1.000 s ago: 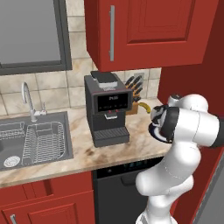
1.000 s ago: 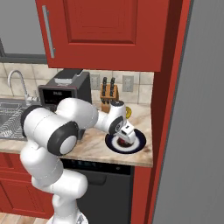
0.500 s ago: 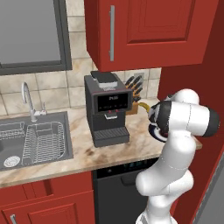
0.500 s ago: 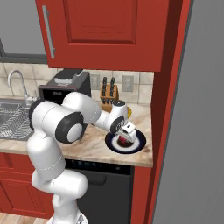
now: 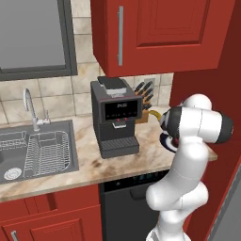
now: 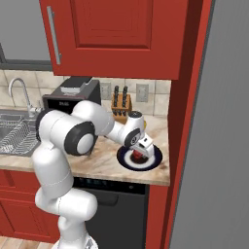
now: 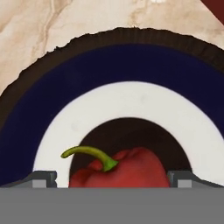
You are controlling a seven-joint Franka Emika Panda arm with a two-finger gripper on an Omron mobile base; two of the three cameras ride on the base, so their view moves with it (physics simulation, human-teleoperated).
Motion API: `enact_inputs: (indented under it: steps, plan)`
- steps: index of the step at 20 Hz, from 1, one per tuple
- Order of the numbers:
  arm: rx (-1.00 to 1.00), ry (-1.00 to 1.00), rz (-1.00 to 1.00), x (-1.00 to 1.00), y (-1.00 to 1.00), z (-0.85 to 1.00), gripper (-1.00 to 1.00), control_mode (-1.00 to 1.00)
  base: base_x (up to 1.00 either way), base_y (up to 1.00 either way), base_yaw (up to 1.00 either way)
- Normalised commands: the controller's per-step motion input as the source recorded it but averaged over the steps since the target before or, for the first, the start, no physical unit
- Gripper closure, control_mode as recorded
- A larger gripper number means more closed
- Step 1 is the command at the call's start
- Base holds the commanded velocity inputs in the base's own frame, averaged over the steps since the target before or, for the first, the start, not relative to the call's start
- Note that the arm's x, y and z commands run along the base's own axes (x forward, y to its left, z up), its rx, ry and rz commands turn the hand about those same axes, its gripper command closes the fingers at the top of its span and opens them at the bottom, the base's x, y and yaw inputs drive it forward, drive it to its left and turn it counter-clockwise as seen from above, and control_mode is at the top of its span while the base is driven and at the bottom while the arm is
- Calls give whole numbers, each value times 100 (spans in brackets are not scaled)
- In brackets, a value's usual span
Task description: Pick the bell pepper from the counter and place it in the microwave.
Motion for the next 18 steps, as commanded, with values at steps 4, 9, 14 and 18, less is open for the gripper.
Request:
enact_inputs:
  steps: [4,9,14,18]
  plan:
    - [0,0,0,0,0,-14,100,-100,0,0,0]
    - [0,0,0,-3,0,-9,100,-100,0,0,0]
    - [0,-5,1,-47,0,19,100,-100,0,0,0]
    - [0,-22,9,-64,32,94,100,-100,0,0,0]
